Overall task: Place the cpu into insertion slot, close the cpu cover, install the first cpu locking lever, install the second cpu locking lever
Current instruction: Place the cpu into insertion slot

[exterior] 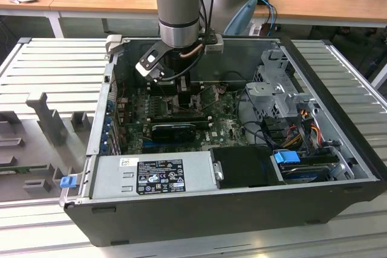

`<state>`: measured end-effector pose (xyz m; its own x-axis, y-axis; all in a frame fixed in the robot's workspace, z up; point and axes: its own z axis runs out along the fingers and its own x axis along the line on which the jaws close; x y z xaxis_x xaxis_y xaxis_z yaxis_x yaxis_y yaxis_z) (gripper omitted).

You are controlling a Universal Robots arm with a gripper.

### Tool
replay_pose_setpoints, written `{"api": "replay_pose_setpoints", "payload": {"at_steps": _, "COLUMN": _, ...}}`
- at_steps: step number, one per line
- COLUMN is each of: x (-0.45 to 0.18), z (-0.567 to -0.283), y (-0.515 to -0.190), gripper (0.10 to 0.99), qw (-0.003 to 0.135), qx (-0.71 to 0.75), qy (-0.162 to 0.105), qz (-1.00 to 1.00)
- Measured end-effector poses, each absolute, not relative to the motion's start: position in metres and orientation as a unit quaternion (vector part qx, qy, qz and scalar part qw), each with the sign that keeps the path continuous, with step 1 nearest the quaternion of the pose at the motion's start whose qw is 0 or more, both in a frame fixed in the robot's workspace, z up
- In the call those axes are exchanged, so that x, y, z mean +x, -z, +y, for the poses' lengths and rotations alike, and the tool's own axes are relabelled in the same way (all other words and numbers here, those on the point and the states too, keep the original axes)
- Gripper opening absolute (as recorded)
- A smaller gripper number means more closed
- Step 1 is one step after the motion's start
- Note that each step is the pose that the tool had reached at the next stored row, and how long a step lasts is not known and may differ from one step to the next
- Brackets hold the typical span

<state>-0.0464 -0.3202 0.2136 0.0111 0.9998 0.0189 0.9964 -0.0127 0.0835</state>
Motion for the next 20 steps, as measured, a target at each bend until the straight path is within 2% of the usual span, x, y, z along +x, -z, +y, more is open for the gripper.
{"api": "replay_pose_setpoints", "payload": {"at_steps": 20, "x": -0.0464, "z": -0.3185, "y": -0.2019, "gripper": 0.525, "qw": 0.023, "qx": 0.714, "qy": -0.036, "qz": 0.699}}
